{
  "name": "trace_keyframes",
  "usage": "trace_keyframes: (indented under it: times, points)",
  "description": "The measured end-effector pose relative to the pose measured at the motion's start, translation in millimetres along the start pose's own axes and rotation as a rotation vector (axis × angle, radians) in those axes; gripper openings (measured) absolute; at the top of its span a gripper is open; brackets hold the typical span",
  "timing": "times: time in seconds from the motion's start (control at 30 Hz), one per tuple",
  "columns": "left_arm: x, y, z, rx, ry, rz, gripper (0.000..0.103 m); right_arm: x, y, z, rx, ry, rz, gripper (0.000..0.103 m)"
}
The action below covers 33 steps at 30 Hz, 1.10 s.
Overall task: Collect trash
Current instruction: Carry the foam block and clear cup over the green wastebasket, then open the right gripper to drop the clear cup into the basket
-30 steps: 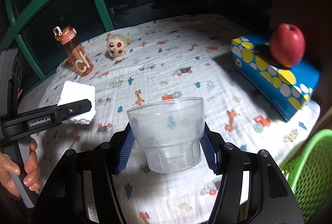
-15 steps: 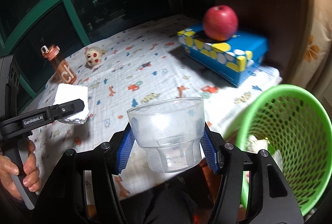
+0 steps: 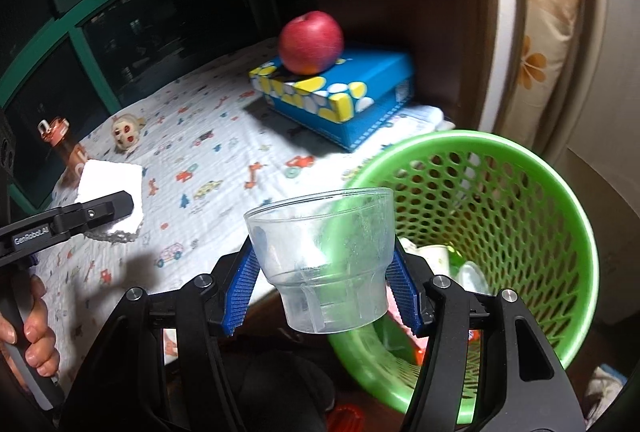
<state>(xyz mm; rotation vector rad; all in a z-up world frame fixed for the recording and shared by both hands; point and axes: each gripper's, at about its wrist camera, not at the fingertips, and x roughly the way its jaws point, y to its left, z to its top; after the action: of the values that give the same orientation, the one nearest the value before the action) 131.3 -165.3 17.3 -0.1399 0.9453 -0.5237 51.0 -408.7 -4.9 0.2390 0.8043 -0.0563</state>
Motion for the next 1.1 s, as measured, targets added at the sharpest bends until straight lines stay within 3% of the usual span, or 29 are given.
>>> trace_keyframes:
  times: [0.57,1.1]
  points:
    - [19.1,-56.4,0.1,0.096,0.039,-0.063,0.035,-4.9,-74.9,-14.2,0.104,0.031,-0.124,0.06]
    - [30.5,-83.2,-3.7,0.15,0.066,-0.084,0.035,2.0,-104.0,-26.7,0.169,0.068,-0.134,0.06]
